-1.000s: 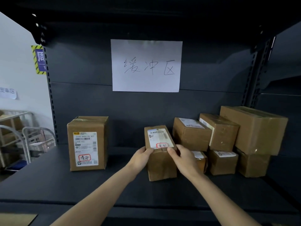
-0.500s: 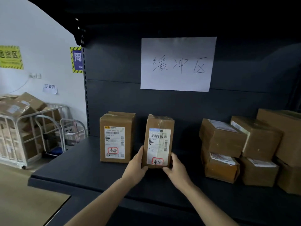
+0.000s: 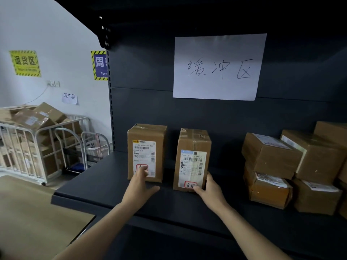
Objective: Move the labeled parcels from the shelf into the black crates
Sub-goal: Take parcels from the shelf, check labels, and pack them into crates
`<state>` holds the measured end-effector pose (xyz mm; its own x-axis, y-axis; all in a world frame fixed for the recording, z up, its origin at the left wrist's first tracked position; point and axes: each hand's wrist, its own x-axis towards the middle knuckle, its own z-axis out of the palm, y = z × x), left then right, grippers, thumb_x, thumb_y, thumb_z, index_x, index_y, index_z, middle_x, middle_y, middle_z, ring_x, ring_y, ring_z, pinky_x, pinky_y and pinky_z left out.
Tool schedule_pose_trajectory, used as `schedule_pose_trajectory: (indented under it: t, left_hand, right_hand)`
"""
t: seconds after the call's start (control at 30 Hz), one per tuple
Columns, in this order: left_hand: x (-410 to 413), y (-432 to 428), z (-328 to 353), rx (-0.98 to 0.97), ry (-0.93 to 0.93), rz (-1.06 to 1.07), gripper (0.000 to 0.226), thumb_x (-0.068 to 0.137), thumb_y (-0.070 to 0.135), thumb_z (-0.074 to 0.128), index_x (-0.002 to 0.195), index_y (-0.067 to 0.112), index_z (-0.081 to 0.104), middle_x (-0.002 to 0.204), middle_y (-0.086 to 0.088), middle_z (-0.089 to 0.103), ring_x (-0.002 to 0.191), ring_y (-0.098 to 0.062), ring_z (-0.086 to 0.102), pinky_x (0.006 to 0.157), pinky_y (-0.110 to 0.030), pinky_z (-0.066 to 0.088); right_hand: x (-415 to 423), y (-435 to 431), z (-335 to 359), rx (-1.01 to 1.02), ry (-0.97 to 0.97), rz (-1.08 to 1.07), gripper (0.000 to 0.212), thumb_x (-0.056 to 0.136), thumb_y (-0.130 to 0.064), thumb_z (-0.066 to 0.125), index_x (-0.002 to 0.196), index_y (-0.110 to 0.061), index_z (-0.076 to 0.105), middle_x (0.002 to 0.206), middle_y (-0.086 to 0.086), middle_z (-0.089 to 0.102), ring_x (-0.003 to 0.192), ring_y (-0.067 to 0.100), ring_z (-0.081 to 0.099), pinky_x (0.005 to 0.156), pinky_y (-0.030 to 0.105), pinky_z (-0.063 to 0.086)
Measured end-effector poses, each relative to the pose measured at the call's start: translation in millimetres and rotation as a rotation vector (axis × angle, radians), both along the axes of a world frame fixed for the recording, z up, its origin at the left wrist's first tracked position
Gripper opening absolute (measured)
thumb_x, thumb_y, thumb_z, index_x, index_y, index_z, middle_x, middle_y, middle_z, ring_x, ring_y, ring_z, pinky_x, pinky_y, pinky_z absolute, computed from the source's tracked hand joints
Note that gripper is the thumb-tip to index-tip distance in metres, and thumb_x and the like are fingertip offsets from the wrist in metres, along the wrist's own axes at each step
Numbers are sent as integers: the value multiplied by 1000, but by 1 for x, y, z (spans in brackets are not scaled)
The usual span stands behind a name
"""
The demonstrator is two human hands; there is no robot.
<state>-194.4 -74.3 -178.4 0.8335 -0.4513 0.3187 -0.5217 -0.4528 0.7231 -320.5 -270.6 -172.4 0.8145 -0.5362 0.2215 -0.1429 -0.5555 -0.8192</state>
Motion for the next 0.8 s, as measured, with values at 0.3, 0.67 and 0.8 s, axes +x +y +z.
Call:
schedule_pose_trajectory:
  t: [0.3, 0.67, 0.8]
  left_hand:
    - [62, 42, 6, 122, 42, 141, 111, 66, 27, 84, 148, 8, 12, 150, -12, 30, 138, -27, 30, 112, -41, 32]
    - [103, 32, 5, 171, 115, -120, 93, 69, 11, 76, 141, 29, 19, 119, 9, 57, 110, -12, 55, 90, -24, 42]
    - [106, 25, 0, 102, 151, -138, 90, 71, 4, 73, 142, 25, 21, 112, 10, 57, 107, -13, 55, 92, -26, 43]
  right_hand:
    - [37, 3, 1, 13, 44, 5, 61, 88, -10, 59, 141, -15, 30, 138, 3, 50, 128, 19, 45, 103, 28, 36]
    - [62, -6, -2, 104, 71, 50, 71, 85, -8, 63, 144, -17, 25, 133, -2, 52, 125, 14, 47, 102, 26, 36]
    - [68, -6, -5, 128, 58, 52, 69, 85, -3, 62, 142, -17, 26, 130, -3, 53, 121, 10, 48, 99, 21, 37]
